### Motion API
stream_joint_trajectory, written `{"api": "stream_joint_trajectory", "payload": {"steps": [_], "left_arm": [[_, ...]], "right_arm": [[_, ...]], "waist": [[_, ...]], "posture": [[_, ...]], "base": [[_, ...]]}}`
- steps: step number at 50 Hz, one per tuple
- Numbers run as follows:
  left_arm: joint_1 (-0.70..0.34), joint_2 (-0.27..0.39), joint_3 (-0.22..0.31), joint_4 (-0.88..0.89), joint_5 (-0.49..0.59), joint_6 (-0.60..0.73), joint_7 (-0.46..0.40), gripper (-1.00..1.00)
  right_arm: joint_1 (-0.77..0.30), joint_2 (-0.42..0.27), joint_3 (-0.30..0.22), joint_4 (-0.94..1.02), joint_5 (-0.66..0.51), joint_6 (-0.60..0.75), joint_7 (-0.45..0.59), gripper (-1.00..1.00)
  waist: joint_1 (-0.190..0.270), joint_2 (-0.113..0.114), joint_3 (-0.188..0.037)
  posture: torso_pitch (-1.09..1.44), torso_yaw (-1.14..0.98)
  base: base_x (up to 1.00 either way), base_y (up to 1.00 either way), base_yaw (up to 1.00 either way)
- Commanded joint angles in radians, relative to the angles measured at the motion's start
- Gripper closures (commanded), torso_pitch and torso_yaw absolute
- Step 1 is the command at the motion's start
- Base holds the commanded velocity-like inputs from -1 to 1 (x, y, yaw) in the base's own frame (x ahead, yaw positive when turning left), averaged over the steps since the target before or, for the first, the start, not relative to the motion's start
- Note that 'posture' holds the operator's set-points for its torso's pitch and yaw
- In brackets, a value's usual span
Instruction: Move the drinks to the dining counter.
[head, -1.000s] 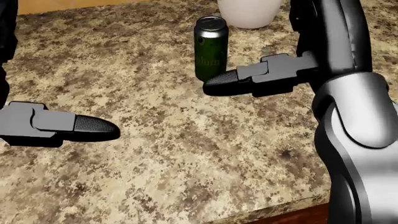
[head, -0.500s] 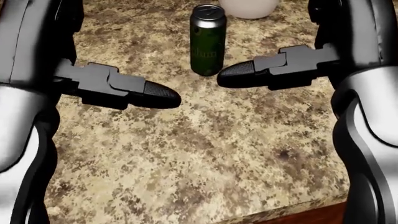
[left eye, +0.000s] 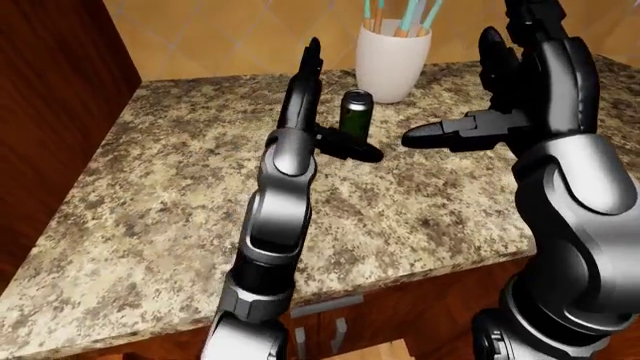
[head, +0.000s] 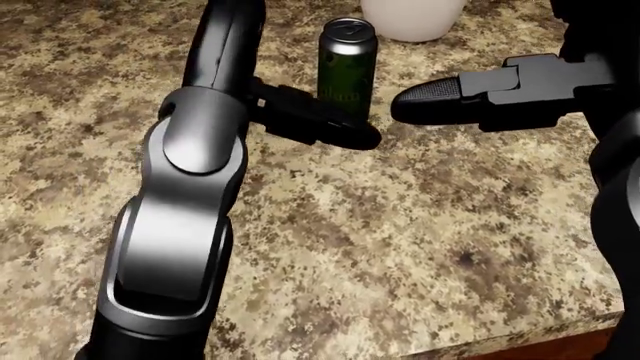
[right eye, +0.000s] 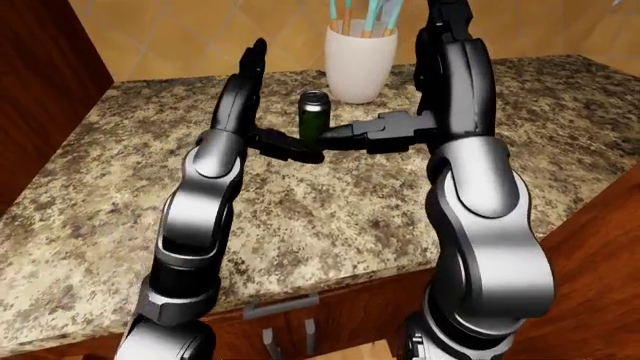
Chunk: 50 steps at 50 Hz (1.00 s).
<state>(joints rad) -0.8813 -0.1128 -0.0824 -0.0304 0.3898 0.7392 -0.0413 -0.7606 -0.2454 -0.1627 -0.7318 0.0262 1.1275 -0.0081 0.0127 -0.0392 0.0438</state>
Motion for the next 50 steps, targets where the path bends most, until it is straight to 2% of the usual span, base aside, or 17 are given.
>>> {"api": "stream_joint_trajectory", "payload": {"steps": [1, 12, 17, 30, 32, 45, 50], "left_arm": [[-0.053, -0.003, 0.002, 0.005, -0.01, -0.061, 0.026, -1.0], [-0.162, 0.019, 0.045, 0.373, -0.101, -0.245, 0.148, -1.0], [-0.205, 0.027, 0.052, 0.514, -0.136, -0.325, 0.172, -1.0], [-0.295, 0.026, 0.064, 0.752, -0.187, -0.438, 0.217, -0.98], [-0.303, 0.021, 0.059, 0.763, -0.189, -0.44, 0.217, -0.73], [-0.317, -0.003, 0.047, 0.768, -0.184, -0.436, 0.223, -0.36], [-0.307, -0.009, 0.046, 0.804, -0.176, -0.469, 0.234, -0.08]], "right_arm": [[-0.023, -0.01, -0.008, -0.016, 0.01, -0.028, -0.012, -1.0], [-0.017, -0.023, -0.007, -0.008, 0.046, -0.045, -0.038, -1.0], [-0.006, -0.022, -0.006, -0.005, 0.05, -0.054, -0.04, -1.0], [-0.006, -0.027, -0.008, 0.001, 0.057, -0.058, -0.044, -1.0], [-0.009, -0.027, -0.008, 0.001, 0.058, -0.055, -0.045, -1.0], [-0.009, -0.03, -0.011, -0.004, 0.065, -0.052, -0.046, -1.0], [-0.005, -0.029, -0.009, -0.005, 0.065, -0.054, -0.047, -1.0]], "waist": [[0.0, -0.003, -0.027], [-0.001, -0.004, -0.029], [-0.002, -0.003, -0.033], [-0.003, -0.005, -0.038], [-0.003, -0.005, -0.038], [-0.003, -0.007, -0.038], [-0.003, -0.007, -0.039]], "posture": [[0.0, 0.0], [0.0, 0.0], [0.0, 0.0], [0.0, 0.0], [0.0, 0.0], [0.0, 0.0], [0.0, 0.0]], "base": [[0.0, 0.0, 0.0], [0.0, 0.0, 0.0], [0.0, 0.0, 0.0], [0.0, 0.0, 0.0], [0.0, 0.0, 0.0], [0.0, 0.0, 0.0], [0.0, 0.0, 0.0]]}}
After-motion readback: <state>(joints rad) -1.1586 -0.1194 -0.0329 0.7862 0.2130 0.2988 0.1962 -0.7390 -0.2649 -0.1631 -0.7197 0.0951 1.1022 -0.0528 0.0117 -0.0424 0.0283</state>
